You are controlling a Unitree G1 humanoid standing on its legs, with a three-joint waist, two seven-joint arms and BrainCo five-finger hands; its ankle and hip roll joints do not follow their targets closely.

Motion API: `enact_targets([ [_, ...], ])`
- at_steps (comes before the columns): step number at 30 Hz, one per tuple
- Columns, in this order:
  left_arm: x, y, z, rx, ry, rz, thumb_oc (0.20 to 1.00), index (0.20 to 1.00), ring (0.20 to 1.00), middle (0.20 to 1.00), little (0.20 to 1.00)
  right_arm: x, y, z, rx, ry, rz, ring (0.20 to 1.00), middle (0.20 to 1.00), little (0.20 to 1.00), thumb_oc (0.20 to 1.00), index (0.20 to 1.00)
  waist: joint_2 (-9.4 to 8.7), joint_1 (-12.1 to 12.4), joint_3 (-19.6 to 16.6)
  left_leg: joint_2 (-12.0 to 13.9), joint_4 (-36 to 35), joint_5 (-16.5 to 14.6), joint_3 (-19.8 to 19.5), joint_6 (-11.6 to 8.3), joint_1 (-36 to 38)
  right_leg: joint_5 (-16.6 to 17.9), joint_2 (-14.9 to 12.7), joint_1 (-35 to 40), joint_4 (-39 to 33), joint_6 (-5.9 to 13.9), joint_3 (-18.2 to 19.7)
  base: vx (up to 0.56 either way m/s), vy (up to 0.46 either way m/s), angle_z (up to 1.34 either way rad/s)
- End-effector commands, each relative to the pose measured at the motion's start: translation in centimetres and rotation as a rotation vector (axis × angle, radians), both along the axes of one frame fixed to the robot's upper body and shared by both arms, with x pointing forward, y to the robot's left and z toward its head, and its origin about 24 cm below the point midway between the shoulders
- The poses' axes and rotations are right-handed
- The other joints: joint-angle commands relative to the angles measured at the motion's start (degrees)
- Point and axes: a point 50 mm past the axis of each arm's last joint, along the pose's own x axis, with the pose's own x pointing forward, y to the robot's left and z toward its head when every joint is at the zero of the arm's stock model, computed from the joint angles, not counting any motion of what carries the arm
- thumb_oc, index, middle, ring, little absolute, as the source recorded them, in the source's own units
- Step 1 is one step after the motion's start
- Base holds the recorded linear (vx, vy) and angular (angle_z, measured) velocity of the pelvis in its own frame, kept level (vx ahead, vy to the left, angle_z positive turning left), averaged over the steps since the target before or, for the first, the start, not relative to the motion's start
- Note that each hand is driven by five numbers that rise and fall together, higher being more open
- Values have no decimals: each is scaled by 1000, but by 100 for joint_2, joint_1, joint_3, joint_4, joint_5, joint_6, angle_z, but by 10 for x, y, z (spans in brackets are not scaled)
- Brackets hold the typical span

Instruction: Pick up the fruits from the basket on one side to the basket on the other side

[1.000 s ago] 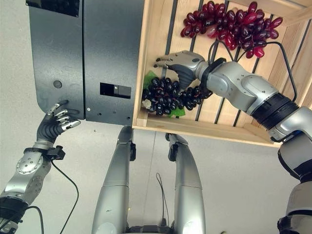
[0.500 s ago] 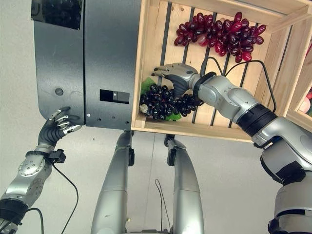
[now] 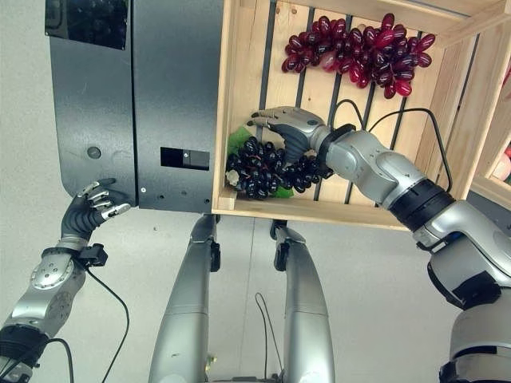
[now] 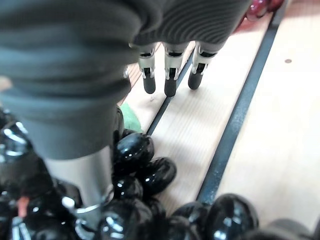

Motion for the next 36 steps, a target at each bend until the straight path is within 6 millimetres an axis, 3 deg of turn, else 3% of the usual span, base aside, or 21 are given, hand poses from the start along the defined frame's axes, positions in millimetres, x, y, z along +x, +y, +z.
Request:
enact_targets([
  [1,9,-11,9,-2,-50,-25,1000,1000,1000,1000,1000,-10,-32,-64,-132,232,-106,1000,1000,1000,1000,1000,73,-182,551,67,361,-683,-274,-105,117,178,-170,201,-406,628,190,0,0,0],
  [2,11,-10,14,1,-70,-20,1000,1000,1000,1000,1000,-12,-33,-56,-116,204,-102,1000,1000,1000,1000,1000,58,-189,551,70,314,-481,-249,-78,-86,369,-167,19,-480,598,172,0,0,0],
  [3,6,-7,8,1,-48,-6,1000,1000,1000,1000,1000,-17,-34,-61,-109,214,-90,1000,1000,1000,1000,1000,36,-228,551,76,382,-690,-268,-102,91,179,-165,192,-407,631,201,-46,8,0],
  [4,7,-6,13,5,-68,-2,1000,1000,1000,1000,1000,-21,-34,-53,-98,185,-81,1000,1000,1000,1000,1000,13,-231,551,81,317,-490,-239,-76,-95,362,-166,12,-483,601,180,0,0,0],
  [5,5,-4,12,3,-65,6,1000,1000,1000,1000,1000,-26,-36,-53,-88,177,-69,1000,1000,1000,1000,1000,-6,-252,551,81,316,-494,-240,-73,-94,358,-163,10,-480,604,185,0,0,0],
  [6,1,-3,7,1,-46,12,1000,1000,1000,1000,1000,-32,-35,-59,-82,191,-56,1000,1000,1000,1000,1000,-12,-280,551,75,376,-696,-269,-94,97,167,-160,190,-396,637,212,0,0,0],
  [7,2,-3,12,3,-67,12,1000,1000,1000,1000,1000,-36,-38,-52,-64,168,-51,1000,1000,1000,1000,1000,-23,-276,551,78,311,-493,-243,-69,-89,346,-162,20,-472,606,185,0,0,0],
  [8,0,-1,12,3,-70,20,1000,1000,1000,1000,1000,-41,-40,-51,-49,162,-42,1000,1000,1000,1000,1000,-42,-306,551,79,303,-484,-243,-69,-100,352,-162,15,-478,608,178,0,0,0],
  [9,-3,-1,7,2,-48,19,1000,1000,1000,1000,1000,-43,-40,-57,-50,184,-43,1000,1000,1000,1000,1000,-43,-298,551,73,367,-695,-273,-91,100,156,-163,206,-396,641,202,0,0,0],
  [10,-3,2,12,5,-66,31,1000,1000,1000,1000,1000,-51,-43,-48,-44,153,-29,1000,1000,1000,1000,1000,-76,-332,551,82,306,-506,-247,-66,-71,329,-163,43,-469,613,172,70,-16,-2],
  [11,-6,3,7,6,-48,34,1000,1000,1000,1000,1000,-57,-45,-53,-45,166,-23,1000,1000,1000,1000,1000,-82,-336,551,75,369,-708,-277,-86,117,141,-162,224,-387,645,197,-42,-1,-1],
  [12,-4,3,12,8,-65,33,1000,1000,1000,1000,1000,-59,-45,-46,-46,141,-18,1000,1000,1000,1000,1000,-88,-346,551,82,308,-513,-240,-64,-72,321,-165,54,-469,614,167,0,0,0],
  [16,-6,5,12,14,-66,36,1000,1000,1000,1000,1000,-67,-49,-39,-43,107,-11,1000,1000,1000,1000,1000,-104,-360,551,76,348,-532,-233,-60,-95,320,-162,38,-447,616,174,10,-3,-3],
  [17,-11,6,7,12,-45,41,1000,1000,1000,1000,1000,-71,-51,-38,-42,99,-10,1000,1000,1000,1000,1000,-115,-375,551,72,418,-736,-270,-80,86,143,-158,207,-373,653,199,0,0,0],
  [18,-9,7,11,15,-63,42,1000,1000,1000,1000,1000,-72,-53,-30,-43,67,-9,1000,1000,1000,1000,1000,-127,-387,551,75,370,-543,-237,-55,-95,324,-157,33,-440,622,176,0,0,0],
  [23,-13,9,11,16,-63,49,1000,1000,1000,1000,1000,-88,-57,-16,-30,15,14,1000,1000,1000,1000,1000,-166,-424,551,84,373,-540,-235,-55,-89,329,-156,35,-420,623,187,-10,5,0],
  [36,-11,5,13,23,-74,30,1000,1000,1000,1000,1000,-92,-59,-11,-8,5,19,1000,1000,1000,1000,1000,-154,-422,551,89,442,-562,-234,-56,-101,320,-145,21,-373,616,204,0,0,0],
])
